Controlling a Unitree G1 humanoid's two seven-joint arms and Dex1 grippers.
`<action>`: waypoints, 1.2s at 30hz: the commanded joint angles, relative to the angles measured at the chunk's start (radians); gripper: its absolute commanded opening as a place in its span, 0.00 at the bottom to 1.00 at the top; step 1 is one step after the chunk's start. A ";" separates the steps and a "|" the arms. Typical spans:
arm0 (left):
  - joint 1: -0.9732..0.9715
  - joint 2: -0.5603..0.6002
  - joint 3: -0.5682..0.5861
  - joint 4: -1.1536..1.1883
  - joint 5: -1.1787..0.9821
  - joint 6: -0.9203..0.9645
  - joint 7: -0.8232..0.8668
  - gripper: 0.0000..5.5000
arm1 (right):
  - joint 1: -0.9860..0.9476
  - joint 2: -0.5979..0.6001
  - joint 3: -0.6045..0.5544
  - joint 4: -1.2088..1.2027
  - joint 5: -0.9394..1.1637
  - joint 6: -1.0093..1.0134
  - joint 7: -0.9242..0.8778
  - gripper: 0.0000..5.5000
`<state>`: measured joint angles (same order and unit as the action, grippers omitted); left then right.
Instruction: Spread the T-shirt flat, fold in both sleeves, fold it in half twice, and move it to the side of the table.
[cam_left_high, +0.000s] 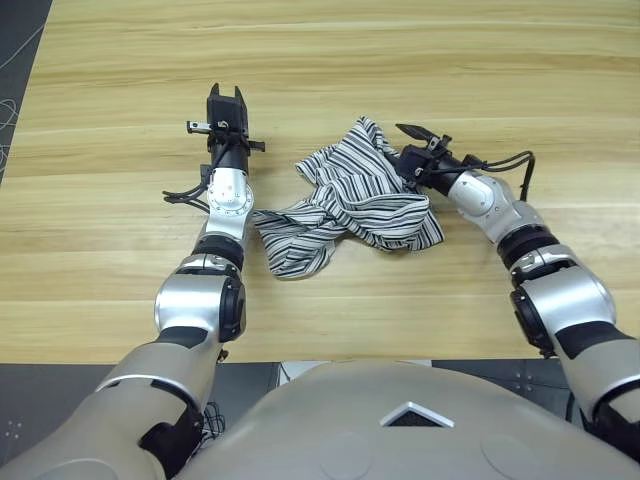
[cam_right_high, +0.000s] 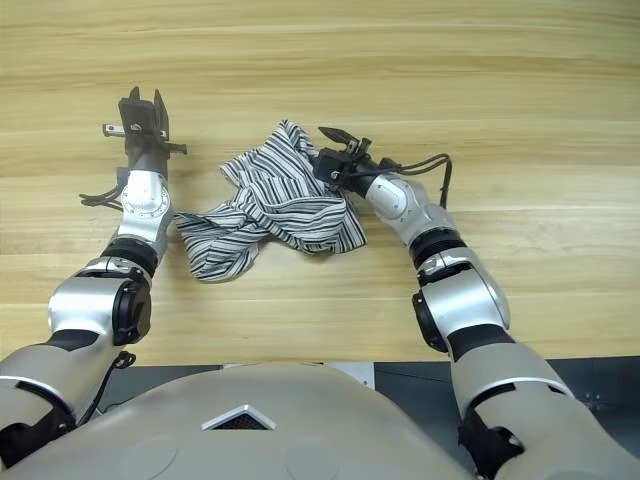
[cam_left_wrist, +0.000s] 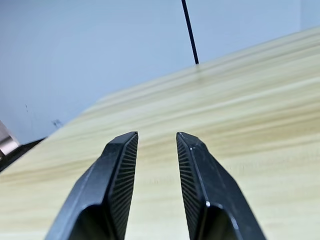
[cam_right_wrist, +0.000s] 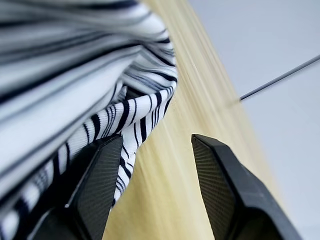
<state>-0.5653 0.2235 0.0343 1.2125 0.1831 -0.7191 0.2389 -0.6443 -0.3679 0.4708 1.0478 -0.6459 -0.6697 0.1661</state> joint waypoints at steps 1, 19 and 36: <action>0.015 0.039 -0.102 -0.246 0.111 -0.093 -0.043 0.26 | 0.022 -0.228 0.052 -0.219 -0.071 0.015 0.214 0.47; 0.261 0.313 -0.641 -0.835 0.145 0.146 -1.022 0.26 | 0.407 -0.651 -0.091 -1.317 0.387 0.514 1.077 0.47; 0.156 0.503 -0.650 -0.358 0.390 0.071 -0.717 0.26 | 0.217 -0.093 -0.119 -0.874 0.526 0.574 0.672 0.47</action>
<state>-0.4906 0.7077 -0.5734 0.7860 0.4960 -0.6752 -0.4256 -0.3593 -0.5435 0.3746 0.1065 -0.1284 -0.1059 0.9045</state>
